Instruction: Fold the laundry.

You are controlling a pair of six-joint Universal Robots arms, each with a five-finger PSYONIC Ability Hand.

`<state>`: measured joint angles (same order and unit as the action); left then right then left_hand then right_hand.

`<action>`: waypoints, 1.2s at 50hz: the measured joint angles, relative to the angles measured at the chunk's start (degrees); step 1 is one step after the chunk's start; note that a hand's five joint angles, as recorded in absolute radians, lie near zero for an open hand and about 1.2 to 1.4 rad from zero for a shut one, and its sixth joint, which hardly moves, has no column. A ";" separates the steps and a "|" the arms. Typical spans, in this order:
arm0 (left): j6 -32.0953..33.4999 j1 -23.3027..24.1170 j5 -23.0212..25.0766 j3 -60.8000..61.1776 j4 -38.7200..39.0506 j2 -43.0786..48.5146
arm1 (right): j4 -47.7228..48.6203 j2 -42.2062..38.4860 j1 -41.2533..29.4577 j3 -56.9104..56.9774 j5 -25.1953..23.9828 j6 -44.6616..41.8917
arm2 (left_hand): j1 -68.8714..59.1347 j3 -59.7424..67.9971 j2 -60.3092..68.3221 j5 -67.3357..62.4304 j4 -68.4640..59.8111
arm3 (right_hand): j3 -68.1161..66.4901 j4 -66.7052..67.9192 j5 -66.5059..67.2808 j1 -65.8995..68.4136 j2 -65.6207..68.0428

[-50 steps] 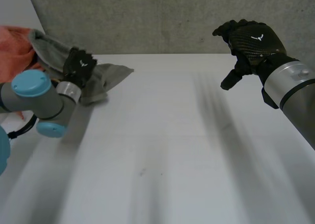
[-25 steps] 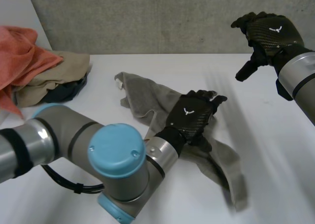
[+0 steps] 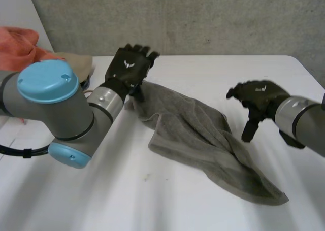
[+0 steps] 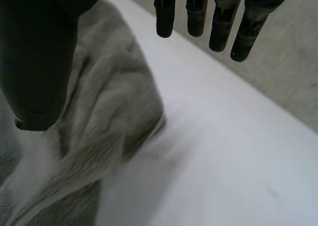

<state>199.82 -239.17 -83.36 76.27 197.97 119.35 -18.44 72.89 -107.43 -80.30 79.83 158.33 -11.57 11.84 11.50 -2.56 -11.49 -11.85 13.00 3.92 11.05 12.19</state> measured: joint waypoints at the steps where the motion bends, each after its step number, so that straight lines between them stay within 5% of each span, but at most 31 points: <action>1: 1.90 -0.44 0.05 0.14 -1.55 0.94 | 0.88 -0.13 -0.03 -1.60 0.32 -0.08 | 0.00 0.00 0.00 0.00 0.00 | 0.00 0.00 0.00 0.00 0.00; 18: 5.77 -0.29 0.97 4.99 -4.94 3.10 | 13.79 -5.72 -1.48 -13.99 7.30 -1.51 | 0.00 0.00 0.00 0.00 0.00 | -2.40 1.31 1.18 1.35 1.96; 23: 5.52 -0.25 0.86 5.05 -4.31 3.02 | 15.15 -7.71 -1.85 -14.08 8.02 -1.57 | 0.00 0.00 0.00 0.00 0.00 | -16.44 15.13 13.92 13.65 16.05; 24: 5.45 -0.27 0.80 4.98 -4.05 3.00 | 15.97 -9.05 -1.99 -13.74 8.39 -1.57 | 0.00 0.00 0.00 0.00 0.00 | -44.12 42.25 40.20 35.42 44.03; 31: 5.45 -0.26 0.73 3.80 -3.14 2.97 | 16.30 -8.17 -2.33 -12.39 7.76 -0.85 | 0.00 0.00 0.00 0.00 0.00 | -55.35 54.16 51.63 42.12 54.46; 45: 5.94 1.06 2.08 -7.69 1.20 11.83 | 11.45 7.94 -8.89 -12.00 -2.17 2.46 | 0.00 0.00 0.00 0.00 0.00 | -55.75 54.77 51.81 42.63 54.54; 51: 5.98 2.38 8.22 -12.50 1.11 16.39 | 7.28 13.58 -12.24 -13.16 -11.91 2.22 | 0.00 0.00 0.00 0.00 0.00 | -55.76 54.81 51.81 42.63 54.54; 57: 6.16 3.75 14.76 -15.81 -0.82 20.09 | 6.31 17.59 -13.27 -13.95 -16.62 2.21 | -0.01 0.00 0.02 0.00 -0.04 | -55.88 54.84 51.82 42.63 54.54; 59: 6.22 4.06 15.63 -16.90 -1.63 21.11 | 6.32 18.03 -13.16 -14.03 -16.77 2.22 | -22.47 20.04 20.34 -19.44 -20.43 | -55.88 54.84 51.82 42.63 54.54; 60: 6.24 4.20 15.80 -17.55 -2.07 21.63 | 6.35 18.15 -13.03 -14.03 -16.63 2.23 | -22.47 20.04 20.34 -19.44 -20.43 | -55.88 54.84 51.82 42.67 54.54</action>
<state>206.07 -234.96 -67.56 58.73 195.90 140.97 -12.09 91.04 -120.46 -94.33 63.20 160.55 -34.04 31.88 31.84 -22.01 -31.92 -67.73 67.84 55.74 53.72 66.73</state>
